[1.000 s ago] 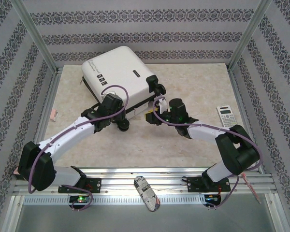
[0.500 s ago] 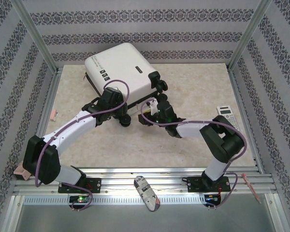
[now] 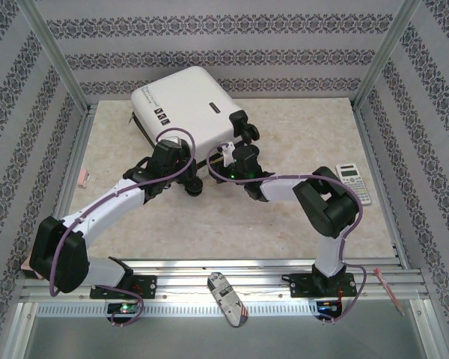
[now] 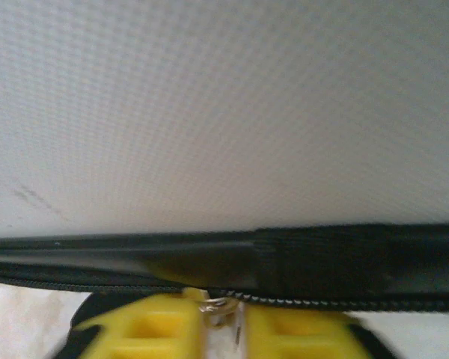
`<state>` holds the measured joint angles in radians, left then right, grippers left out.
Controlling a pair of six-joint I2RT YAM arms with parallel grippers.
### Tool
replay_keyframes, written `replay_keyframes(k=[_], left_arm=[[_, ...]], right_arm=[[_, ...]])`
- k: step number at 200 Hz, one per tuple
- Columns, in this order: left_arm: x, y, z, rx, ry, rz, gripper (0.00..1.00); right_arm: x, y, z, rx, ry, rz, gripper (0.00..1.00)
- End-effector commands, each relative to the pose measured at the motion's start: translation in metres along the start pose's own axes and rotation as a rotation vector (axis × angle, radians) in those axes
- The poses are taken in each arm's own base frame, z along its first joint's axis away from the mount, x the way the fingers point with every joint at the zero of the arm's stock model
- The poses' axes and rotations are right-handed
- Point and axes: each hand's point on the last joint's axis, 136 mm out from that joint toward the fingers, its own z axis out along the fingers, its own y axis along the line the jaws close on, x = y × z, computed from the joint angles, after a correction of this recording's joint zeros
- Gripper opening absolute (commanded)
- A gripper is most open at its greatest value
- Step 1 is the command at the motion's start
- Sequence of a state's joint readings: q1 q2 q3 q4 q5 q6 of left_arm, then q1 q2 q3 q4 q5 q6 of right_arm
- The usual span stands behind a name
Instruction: Pack the luggage
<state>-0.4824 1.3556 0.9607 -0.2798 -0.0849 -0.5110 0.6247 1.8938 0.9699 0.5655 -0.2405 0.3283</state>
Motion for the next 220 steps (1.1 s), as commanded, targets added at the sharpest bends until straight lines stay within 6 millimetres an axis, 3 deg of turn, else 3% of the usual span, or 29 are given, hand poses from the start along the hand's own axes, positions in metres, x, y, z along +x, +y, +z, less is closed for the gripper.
replay_keyframes(k=[1, 29, 72, 105, 173, 184, 199, 220], left_arm=[[-0.015, -0.017, -0.016, 0.095, -0.062, -0.04, 0.48], [-0.019, -0.012, -0.025, 0.085, -0.089, -0.038, 0.43], [-0.021, -0.001, -0.039, 0.05, -0.114, -0.034, 0.42], [-0.022, 0.009, -0.045, 0.057, -0.127, -0.07, 0.41], [-0.018, 0.018, -0.047, 0.047, -0.111, -0.078, 0.42], [-0.018, 0.017, -0.048, 0.053, -0.105, -0.074, 0.49], [-0.017, 0.013, -0.048, 0.07, -0.09, -0.073, 0.77], [-0.017, 0.006, -0.048, 0.108, -0.085, -0.082, 0.85]], right_arm=[[-0.024, -0.015, 0.001, 0.04, -0.064, -0.011, 0.01], [-0.032, -0.032, -0.008, 0.089, -0.078, -0.02, 0.0], [-0.046, -0.082, -0.03, 0.275, -0.133, 0.058, 0.0], [-0.051, -0.105, -0.041, 0.339, -0.158, 0.1, 0.0], [-0.061, -0.091, -0.048, 0.206, -0.188, 0.04, 0.0], [-0.062, -0.086, -0.049, 0.176, -0.188, 0.03, 0.0], [-0.063, -0.079, -0.049, 0.143, -0.189, 0.012, 0.0], [-0.064, -0.074, -0.047, 0.128, -0.181, -0.003, 0.0]])
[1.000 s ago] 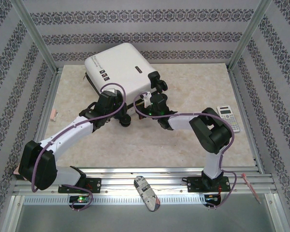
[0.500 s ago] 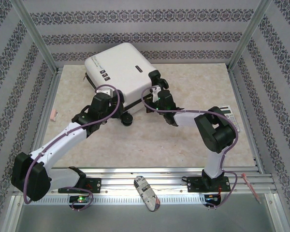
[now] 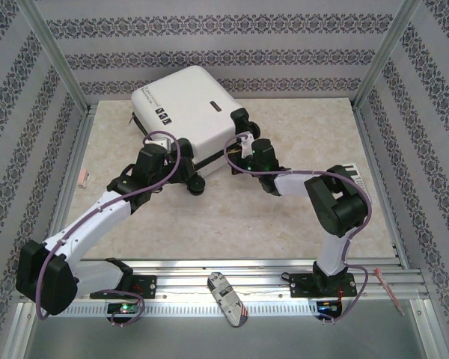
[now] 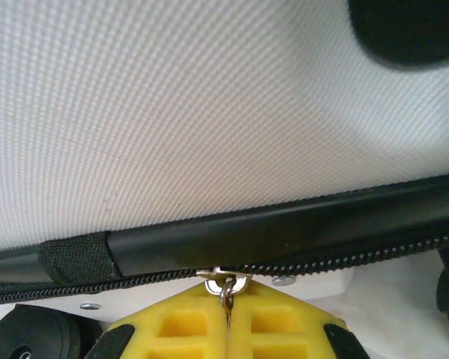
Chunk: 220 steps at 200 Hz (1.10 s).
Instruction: Pack the luggage
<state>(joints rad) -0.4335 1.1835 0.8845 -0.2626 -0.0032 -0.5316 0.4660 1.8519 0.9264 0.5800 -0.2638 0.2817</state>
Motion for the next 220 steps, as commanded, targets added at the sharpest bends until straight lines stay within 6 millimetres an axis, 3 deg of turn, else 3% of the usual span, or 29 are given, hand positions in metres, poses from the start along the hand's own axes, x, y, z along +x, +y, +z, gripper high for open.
replay_keyframes(k=[1, 83, 167, 197, 220], left_arm=[[-0.007, -0.001, -0.011, 0.018, -0.013, -0.018, 0.85], [0.0, -0.035, -0.004, 0.146, 0.033, -0.058, 0.9], [-0.003, -0.046, 0.028, 0.103, 0.021, -0.04, 0.91], [-0.01, -0.035, 0.035, 0.031, -0.014, -0.032, 0.86], [-0.008, -0.031, 0.041, 0.002, -0.002, -0.02, 0.7]], right_arm=[[-0.04, -0.008, -0.014, 0.02, -0.118, -0.013, 0.0], [-0.037, -0.002, -0.011, -0.003, -0.105, -0.014, 0.0], [-0.03, 0.006, -0.011, -0.037, -0.099, -0.014, 0.0], [-0.026, 0.01, -0.013, -0.052, -0.099, -0.016, 0.0], [-0.023, 0.016, -0.015, -0.095, -0.106, -0.029, 0.0]])
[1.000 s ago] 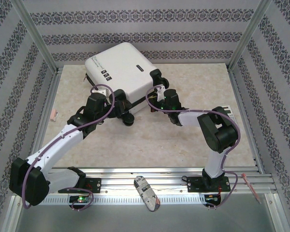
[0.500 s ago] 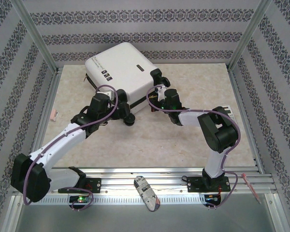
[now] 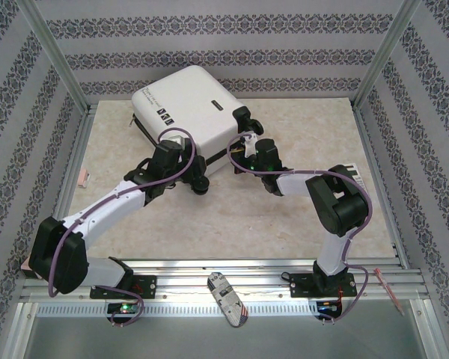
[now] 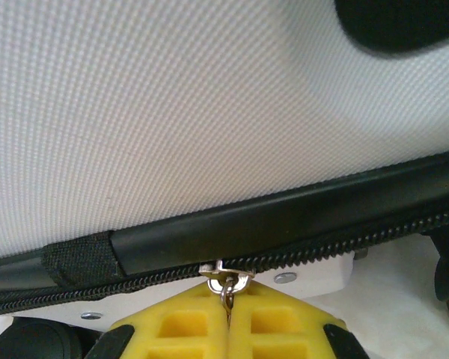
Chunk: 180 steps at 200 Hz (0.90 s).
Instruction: Pack the luggage
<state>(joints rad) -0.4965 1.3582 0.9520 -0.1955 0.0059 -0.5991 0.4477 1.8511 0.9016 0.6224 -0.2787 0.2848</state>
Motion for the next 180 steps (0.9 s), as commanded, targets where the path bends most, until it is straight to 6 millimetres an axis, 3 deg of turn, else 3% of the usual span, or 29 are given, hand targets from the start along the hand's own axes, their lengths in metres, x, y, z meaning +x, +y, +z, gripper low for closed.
replay_keyframes(k=[1, 17, 28, 80, 110, 125, 148, 166, 180], left_arm=[[-0.019, -0.003, 0.001, -0.028, -0.065, 0.007, 0.69], [-0.016, 0.002, 0.005, -0.055, -0.053, 0.025, 0.52], [-0.014, 0.005, 0.004, -0.065, -0.048, 0.04, 0.47], [-0.006, 0.03, -0.006, -0.101, -0.023, 0.053, 0.33], [-0.007, 0.048, -0.022, -0.118, -0.026, 0.038, 0.31], [-0.013, 0.05, -0.032, -0.075, -0.041, 0.035, 0.3], [-0.022, 0.05, -0.048, -0.005, -0.055, 0.026, 0.3], [-0.022, 0.048, -0.054, 0.031, -0.036, 0.035, 0.3], [-0.021, 0.046, -0.054, 0.051, -0.017, 0.042, 0.3]], right_arm=[[-0.022, 0.023, -0.011, -0.094, -0.087, -0.034, 0.0], [-0.022, 0.021, -0.011, -0.093, -0.089, -0.041, 0.0], [-0.023, 0.014, -0.011, -0.076, -0.094, -0.032, 0.0], [-0.047, -0.057, -0.019, 0.215, -0.169, 0.023, 0.0], [-0.059, -0.077, -0.027, 0.292, -0.22, 0.067, 0.0], [-0.062, -0.071, -0.033, 0.269, -0.244, 0.068, 0.0], [-0.067, -0.04, -0.047, 0.163, -0.314, 0.017, 0.0], [-0.063, -0.018, -0.056, 0.134, -0.331, -0.043, 0.0], [-0.063, -0.014, -0.059, 0.163, -0.338, -0.082, 0.0]])
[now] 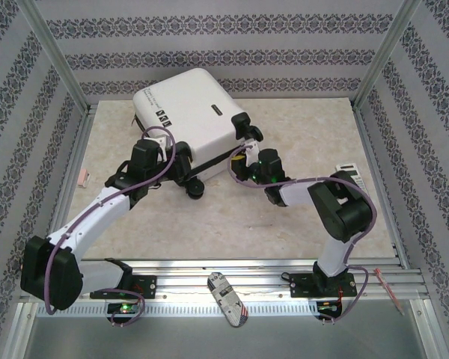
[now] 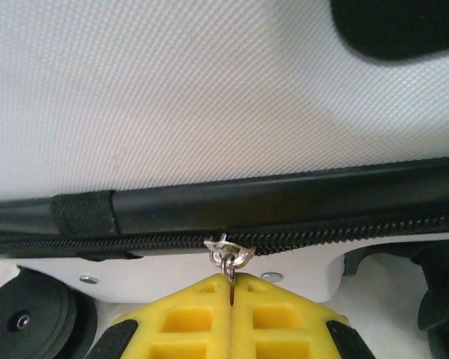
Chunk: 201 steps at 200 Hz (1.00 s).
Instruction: Pack the luggage
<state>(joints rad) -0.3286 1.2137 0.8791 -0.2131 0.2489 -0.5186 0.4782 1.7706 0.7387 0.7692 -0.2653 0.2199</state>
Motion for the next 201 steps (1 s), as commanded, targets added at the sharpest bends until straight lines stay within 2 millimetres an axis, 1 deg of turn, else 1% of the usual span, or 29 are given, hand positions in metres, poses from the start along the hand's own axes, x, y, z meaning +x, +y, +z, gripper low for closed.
replay_keyframes(k=[1, 18, 42, 55, 66, 79, 83, 95, 121, 128, 136, 154, 168, 185, 201], left_arm=[[-0.01, 0.022, -0.024, -0.073, -0.02, 0.063, 0.3], [-0.01, 0.024, -0.022, -0.082, -0.006, 0.071, 0.3], [-0.011, 0.032, -0.02, -0.103, -0.003, 0.054, 0.3], [-0.012, 0.033, -0.019, -0.089, -0.01, 0.031, 0.3], [-0.012, 0.032, -0.019, -0.074, -0.009, 0.025, 0.3], [-0.012, 0.033, -0.02, -0.083, -0.009, 0.026, 0.3], [-0.013, 0.034, -0.021, -0.087, -0.008, 0.028, 0.3], [-0.014, 0.038, -0.023, -0.105, -0.009, 0.027, 0.29], [-0.018, 0.039, -0.027, -0.092, -0.037, 0.002, 0.29], [-0.019, 0.037, -0.026, -0.079, -0.042, -0.009, 0.29], [-0.019, 0.035, -0.024, -0.056, -0.045, -0.025, 0.29], [-0.018, 0.022, -0.017, 0.038, -0.06, -0.068, 0.29], [-0.019, 0.016, -0.014, 0.089, -0.077, -0.098, 0.29], [-0.018, 0.016, -0.012, 0.096, -0.08, -0.113, 0.29], [-0.017, 0.021, -0.014, 0.063, -0.075, -0.104, 0.29]], right_arm=[[-0.076, -0.037, -0.031, 0.208, -0.275, -0.001, 0.0], [-0.08, -0.046, -0.031, 0.294, -0.277, -0.025, 0.0], [-0.083, -0.072, -0.036, 0.456, -0.293, -0.035, 0.0], [-0.083, -0.078, -0.034, 0.434, -0.295, -0.015, 0.0], [-0.082, -0.074, -0.032, 0.365, -0.304, -0.015, 0.0], [-0.079, -0.078, -0.031, 0.374, -0.301, -0.015, 0.0], [-0.078, -0.082, -0.031, 0.393, -0.293, -0.012, 0.0], [-0.074, -0.101, -0.036, 0.499, -0.269, 0.021, 0.0], [-0.066, -0.122, -0.049, 0.576, -0.283, 0.151, 0.0], [-0.066, -0.123, -0.051, 0.563, -0.3, 0.187, 0.0], [-0.07, -0.118, -0.051, 0.505, -0.341, 0.222, 0.0], [-0.09, -0.098, -0.05, 0.27, -0.484, 0.278, 0.0], [-0.101, -0.087, -0.045, 0.159, -0.529, 0.282, 0.0], [-0.103, -0.089, -0.037, 0.18, -0.505, 0.271, 0.0], [-0.103, -0.097, -0.037, 0.238, -0.497, 0.258, 0.0]])
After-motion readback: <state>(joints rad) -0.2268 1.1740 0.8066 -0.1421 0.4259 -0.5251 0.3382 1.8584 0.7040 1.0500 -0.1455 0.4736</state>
